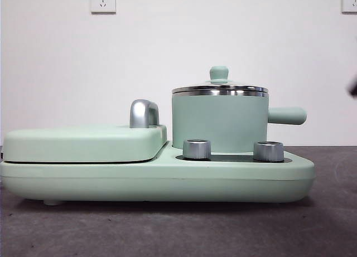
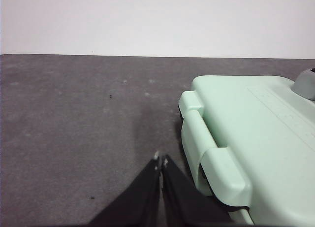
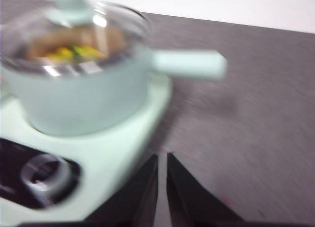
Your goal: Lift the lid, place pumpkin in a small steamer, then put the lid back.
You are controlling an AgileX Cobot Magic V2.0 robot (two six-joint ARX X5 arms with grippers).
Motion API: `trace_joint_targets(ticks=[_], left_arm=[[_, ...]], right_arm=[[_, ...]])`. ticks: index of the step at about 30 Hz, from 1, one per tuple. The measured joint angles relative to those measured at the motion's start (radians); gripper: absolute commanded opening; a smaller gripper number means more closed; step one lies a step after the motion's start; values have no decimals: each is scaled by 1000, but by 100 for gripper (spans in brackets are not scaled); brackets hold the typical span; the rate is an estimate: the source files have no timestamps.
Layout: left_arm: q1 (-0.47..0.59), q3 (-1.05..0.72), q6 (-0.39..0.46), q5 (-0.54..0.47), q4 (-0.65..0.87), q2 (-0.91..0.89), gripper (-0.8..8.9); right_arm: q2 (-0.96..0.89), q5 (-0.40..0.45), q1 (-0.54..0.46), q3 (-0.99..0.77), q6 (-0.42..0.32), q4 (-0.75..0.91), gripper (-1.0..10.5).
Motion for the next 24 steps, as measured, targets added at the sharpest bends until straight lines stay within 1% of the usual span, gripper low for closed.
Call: trace_joint_targets(ticks=[2, 5, 8, 11, 15, 24], left_arm=[[0, 0, 0, 0, 0, 0, 7], [0, 0, 0, 0, 0, 0, 7], [0, 0, 0, 0, 0, 0, 7], [0, 0, 0, 0, 0, 0, 7], [0, 0, 0, 0, 0, 0, 7], [0, 0, 0, 0, 0, 0, 7]], right_arm=[[-117, 0, -59, -71, -4, -1, 27], [-264, 0, -135, -112, -7, 1, 27], [-357, 0, -200, -117, -8, -1, 27], [-423, 0, -243, -146, -15, -5, 27], [-432, 0, -263, -160, -22, -65, 27], [-434, -28, -276, -160, -20, -68, 27]])
